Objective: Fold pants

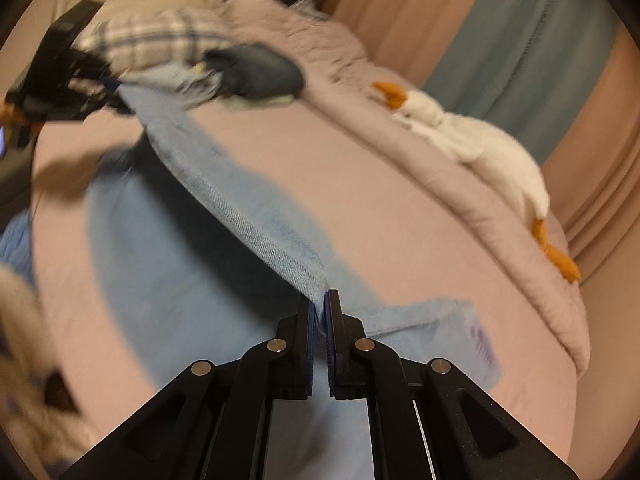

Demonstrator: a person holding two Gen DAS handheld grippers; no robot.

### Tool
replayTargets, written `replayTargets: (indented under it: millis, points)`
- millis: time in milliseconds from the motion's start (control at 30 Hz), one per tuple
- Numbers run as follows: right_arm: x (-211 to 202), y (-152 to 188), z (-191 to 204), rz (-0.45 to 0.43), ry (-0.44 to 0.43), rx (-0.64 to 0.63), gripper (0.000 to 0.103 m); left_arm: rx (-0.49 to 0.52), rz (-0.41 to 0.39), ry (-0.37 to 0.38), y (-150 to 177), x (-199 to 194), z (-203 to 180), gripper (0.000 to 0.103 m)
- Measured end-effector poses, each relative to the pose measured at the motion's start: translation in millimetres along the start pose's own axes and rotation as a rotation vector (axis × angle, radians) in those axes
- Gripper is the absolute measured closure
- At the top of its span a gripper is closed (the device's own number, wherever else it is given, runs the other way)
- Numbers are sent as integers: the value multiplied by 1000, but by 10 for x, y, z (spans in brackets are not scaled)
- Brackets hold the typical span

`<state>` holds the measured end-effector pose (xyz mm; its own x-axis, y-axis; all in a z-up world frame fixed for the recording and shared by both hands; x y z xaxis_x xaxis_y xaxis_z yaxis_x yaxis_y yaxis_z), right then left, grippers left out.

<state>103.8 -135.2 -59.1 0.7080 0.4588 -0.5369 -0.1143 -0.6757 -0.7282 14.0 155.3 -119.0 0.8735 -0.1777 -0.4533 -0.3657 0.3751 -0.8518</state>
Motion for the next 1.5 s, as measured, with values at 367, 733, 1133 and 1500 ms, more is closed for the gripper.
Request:
replayTargets:
  millis: [367,733,1133,1500]
  points:
    - [222,480,537,130,-16,-11,98,88,57,2,241,64,-195,87]
    - [198,634,666,159,-50,-5,98,110,87,5,449,128,-318,86]
    - [23,547,233,55,-138,333,95,-238,31,141,2,-237,-246,52]
    - [282,685,-89,71,-146,564,93,-443,-20,383,-600,433,-1111,52]
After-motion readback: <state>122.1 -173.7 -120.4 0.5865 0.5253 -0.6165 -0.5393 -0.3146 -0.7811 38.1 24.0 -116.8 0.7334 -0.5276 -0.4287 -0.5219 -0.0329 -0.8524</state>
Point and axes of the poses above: each gripper's, at about its wrist camera, not at the fingertips, and x roughly the way its jaws point, z to its left, y to its underside, the point moved 2 cm from there along x, roughly the way its jaws point, and after that the axes turned 12 degrees about -z, right-handed, at the moved point
